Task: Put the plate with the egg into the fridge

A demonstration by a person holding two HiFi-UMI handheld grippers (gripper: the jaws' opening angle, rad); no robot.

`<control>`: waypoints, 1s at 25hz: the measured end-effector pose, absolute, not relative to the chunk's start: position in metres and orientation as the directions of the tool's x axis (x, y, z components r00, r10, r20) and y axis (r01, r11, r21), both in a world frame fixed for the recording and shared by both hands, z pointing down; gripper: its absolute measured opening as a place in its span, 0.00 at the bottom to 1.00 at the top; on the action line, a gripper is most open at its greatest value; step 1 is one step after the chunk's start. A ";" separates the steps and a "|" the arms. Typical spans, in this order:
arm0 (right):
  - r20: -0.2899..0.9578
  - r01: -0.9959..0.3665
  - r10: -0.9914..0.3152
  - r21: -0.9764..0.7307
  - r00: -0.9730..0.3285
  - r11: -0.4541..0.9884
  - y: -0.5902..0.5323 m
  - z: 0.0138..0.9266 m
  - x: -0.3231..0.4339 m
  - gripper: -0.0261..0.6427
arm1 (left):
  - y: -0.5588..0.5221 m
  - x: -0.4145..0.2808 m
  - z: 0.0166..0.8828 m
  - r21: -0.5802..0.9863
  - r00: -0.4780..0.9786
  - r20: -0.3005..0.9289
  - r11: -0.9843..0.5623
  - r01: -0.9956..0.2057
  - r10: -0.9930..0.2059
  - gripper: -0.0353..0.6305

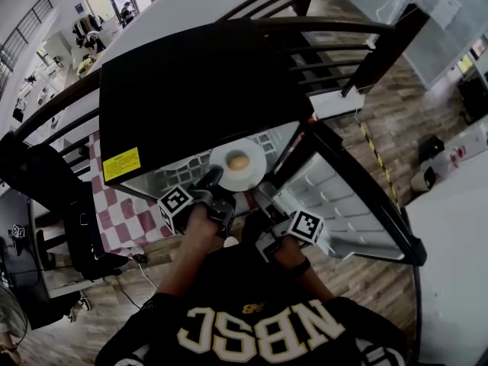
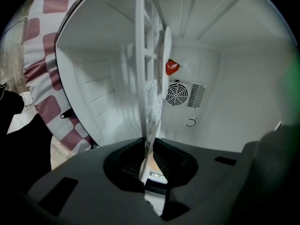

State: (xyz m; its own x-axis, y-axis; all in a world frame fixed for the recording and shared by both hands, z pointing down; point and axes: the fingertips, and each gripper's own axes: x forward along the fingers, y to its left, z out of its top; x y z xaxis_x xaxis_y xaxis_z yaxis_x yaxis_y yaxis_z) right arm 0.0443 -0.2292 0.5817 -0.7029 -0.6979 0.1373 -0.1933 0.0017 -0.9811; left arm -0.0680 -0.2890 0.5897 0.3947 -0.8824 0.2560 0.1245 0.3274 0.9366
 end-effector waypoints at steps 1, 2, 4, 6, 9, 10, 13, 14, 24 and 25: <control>0.117 -0.167 -0.699 -0.986 -0.706 0.005 -0.228 0.580 0.041 0.33 | -0.289 -0.068 0.590 0.937 0.397 0.257 0.328 0.121 -0.881 0.14; 0.100 -0.149 -0.700 -0.989 -0.707 0.009 -0.228 0.579 0.038 0.31 | -0.289 -0.068 0.590 0.938 0.399 0.258 0.328 0.117 -0.880 0.14; 0.087 -0.135 -0.707 -0.991 -0.702 0.012 -0.229 0.577 0.035 0.25 | -0.289 -0.068 0.589 0.939 0.403 0.257 0.325 0.109 -0.878 0.14; 0.092 -0.129 -0.713 -0.992 -0.695 -0.002 -0.232 0.578 0.033 0.22 | -0.289 -0.068 0.589 0.940 0.405 0.257 0.324 0.105 -0.878 0.14; 0.105 -0.119 -0.721 -0.992 -0.685 -0.030 -0.237 0.580 0.029 0.17 | -0.289 -0.067 0.590 0.940 0.408 0.259 0.325 0.101 -0.875 0.14; 0.104 -0.115 -0.724 -0.993 -0.681 -0.034 -0.239 0.580 0.028 0.15 | -0.289 -0.067 0.590 0.941 0.409 0.258 0.324 0.099 -0.875 0.14; 0.113 -0.114 -0.738 -0.992 -0.665 -0.049 -0.243 0.579 0.027 0.10 | -0.289 -0.067 0.589 0.945 0.413 0.253 0.315 0.087 -0.875 0.14; 0.124 -0.119 -0.744 -0.991 -0.657 -0.060 -0.244 0.579 0.028 0.09 | -0.289 -0.067 0.588 0.947 0.416 0.252 0.311 0.081 -0.874 0.14; 0.145 -0.118 -0.799 -0.989 -0.584 -0.093 -0.268 0.577 0.023 0.09 | -0.274 -0.074 0.582 0.967 0.466 0.190 0.246 0.062 -0.864 0.19; 0.142 -0.117 -0.801 -0.989 -0.581 -0.090 -0.272 0.576 0.020 0.09 | -0.270 -0.075 0.579 0.967 0.472 0.188 0.246 0.063 -0.861 0.19</control>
